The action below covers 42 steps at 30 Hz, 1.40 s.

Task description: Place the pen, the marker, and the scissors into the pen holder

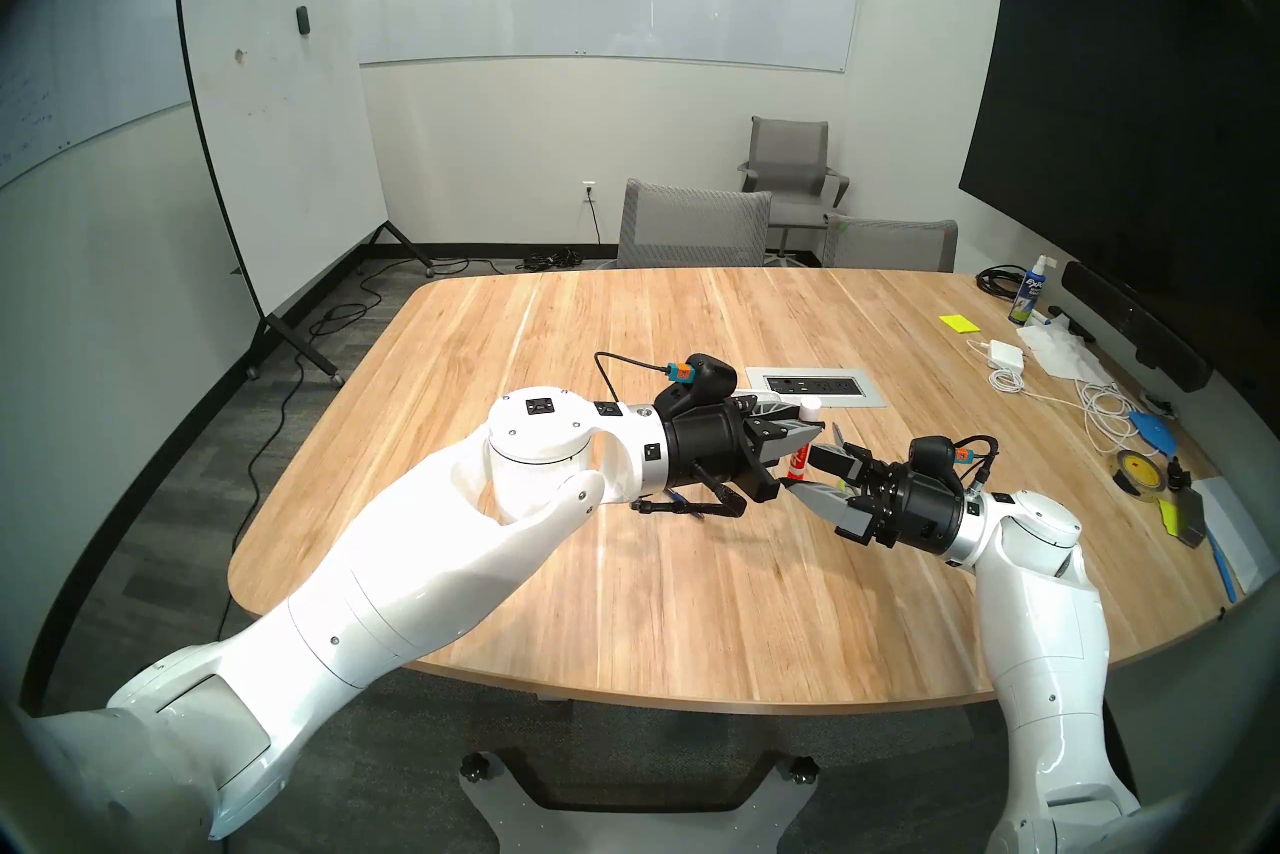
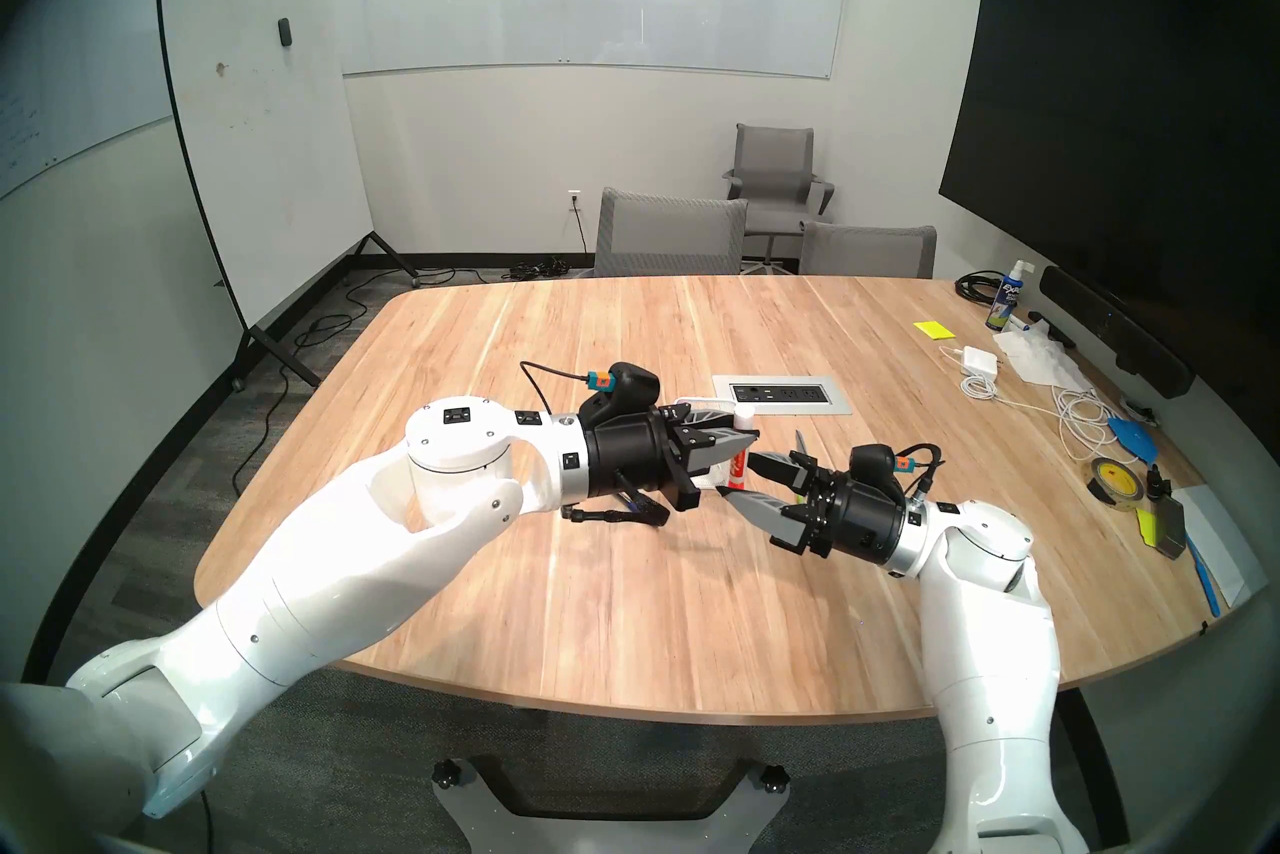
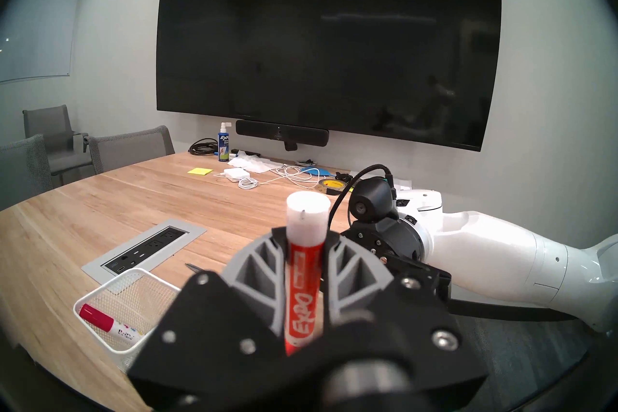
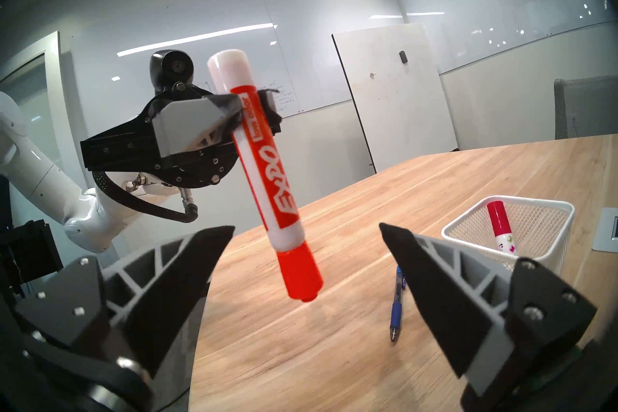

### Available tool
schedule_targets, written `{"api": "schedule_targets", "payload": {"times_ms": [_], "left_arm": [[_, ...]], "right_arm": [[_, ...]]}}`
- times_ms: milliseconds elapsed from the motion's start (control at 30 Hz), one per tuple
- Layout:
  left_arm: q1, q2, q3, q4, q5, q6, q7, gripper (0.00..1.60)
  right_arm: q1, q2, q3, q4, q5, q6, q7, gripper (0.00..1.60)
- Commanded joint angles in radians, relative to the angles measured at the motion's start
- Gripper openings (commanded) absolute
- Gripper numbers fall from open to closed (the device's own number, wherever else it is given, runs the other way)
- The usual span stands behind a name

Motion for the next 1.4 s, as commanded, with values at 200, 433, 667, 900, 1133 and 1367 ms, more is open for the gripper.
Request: {"api": "schedule_targets", "payload": {"times_ms": [200,433,667,900,1133,1367], "left_arm": [[0.005,0.026,-0.012,-0.027,0.032,0.010,0.049,0.00],[0.007,0.040,-0.019,-0.050,0.036,0.025,0.065,0.00],[0.002,0.047,-0.025,-0.050,0.036,0.037,0.071,0.00],[-0.046,0.037,-0.032,0.008,0.039,0.059,0.070,0.00],[-0.091,0.024,-0.039,0.081,0.040,0.064,0.052,0.00],[-0.125,0.011,-0.043,0.122,0.040,0.065,0.035,0.00]], "right_arm": [[0.007,0.046,-0.007,0.011,0.046,-0.029,-0.001,1.60],[0.010,0.070,-0.013,0.030,0.057,-0.048,-0.001,1.60],[0.021,0.095,-0.014,0.060,0.060,-0.070,-0.001,1.60],[0.022,0.113,-0.019,0.090,0.059,-0.103,-0.001,1.60],[0.015,0.122,-0.025,0.092,0.053,-0.167,-0.001,1.60],[-0.015,0.108,-0.010,0.062,0.045,-0.257,-0.001,1.60]]}}
